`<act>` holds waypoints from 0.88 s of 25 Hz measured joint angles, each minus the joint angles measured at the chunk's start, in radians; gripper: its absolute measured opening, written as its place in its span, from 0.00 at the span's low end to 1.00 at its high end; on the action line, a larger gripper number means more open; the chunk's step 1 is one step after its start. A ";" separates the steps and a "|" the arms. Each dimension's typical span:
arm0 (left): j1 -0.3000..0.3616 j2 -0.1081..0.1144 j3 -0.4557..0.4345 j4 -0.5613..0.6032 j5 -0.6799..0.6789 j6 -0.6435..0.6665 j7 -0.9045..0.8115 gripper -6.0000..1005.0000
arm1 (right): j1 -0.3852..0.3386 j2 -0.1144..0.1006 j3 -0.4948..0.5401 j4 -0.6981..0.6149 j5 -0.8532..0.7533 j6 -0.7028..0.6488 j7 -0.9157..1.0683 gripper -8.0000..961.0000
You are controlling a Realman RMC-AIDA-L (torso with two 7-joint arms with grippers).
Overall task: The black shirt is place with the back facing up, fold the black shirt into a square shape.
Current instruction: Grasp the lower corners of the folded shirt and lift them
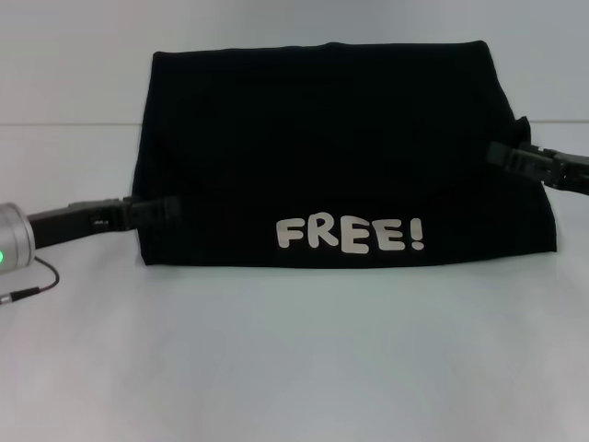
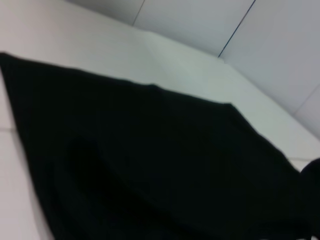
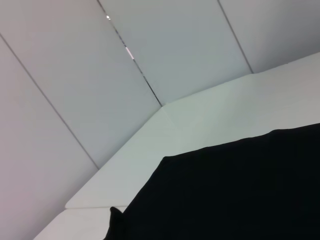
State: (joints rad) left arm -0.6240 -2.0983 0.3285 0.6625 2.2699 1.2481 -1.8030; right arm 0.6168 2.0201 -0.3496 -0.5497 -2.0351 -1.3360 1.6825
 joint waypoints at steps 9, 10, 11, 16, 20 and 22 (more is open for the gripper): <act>0.007 -0.022 0.114 -0.044 0.011 -0.148 -0.001 0.81 | 0.025 0.001 0.000 0.004 0.001 -0.001 0.034 0.86; 0.007 -0.024 0.125 -0.047 0.011 -0.158 -0.001 0.81 | 0.027 0.001 0.000 0.004 0.000 0.000 0.035 0.86; 0.006 -0.023 0.130 -0.047 0.011 -0.161 -0.001 0.80 | 0.028 0.001 0.000 0.004 0.000 0.000 0.036 0.86; 0.010 -0.023 0.133 -0.048 0.013 -0.169 -0.001 0.80 | 0.034 0.002 0.000 0.005 -0.001 0.002 0.045 0.86; 0.016 -0.023 0.133 -0.048 0.025 -0.177 -0.001 0.79 | 0.033 0.003 0.000 0.006 -0.002 0.002 0.045 0.86; 0.019 -0.023 0.133 -0.047 0.028 -0.172 -0.001 0.78 | 0.030 0.003 0.000 0.007 -0.002 0.003 0.045 0.86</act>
State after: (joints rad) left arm -0.6055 -2.1209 0.4611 0.6155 2.2977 1.0763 -1.8038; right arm 0.6469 2.0231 -0.3498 -0.5431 -2.0369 -1.3330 1.7273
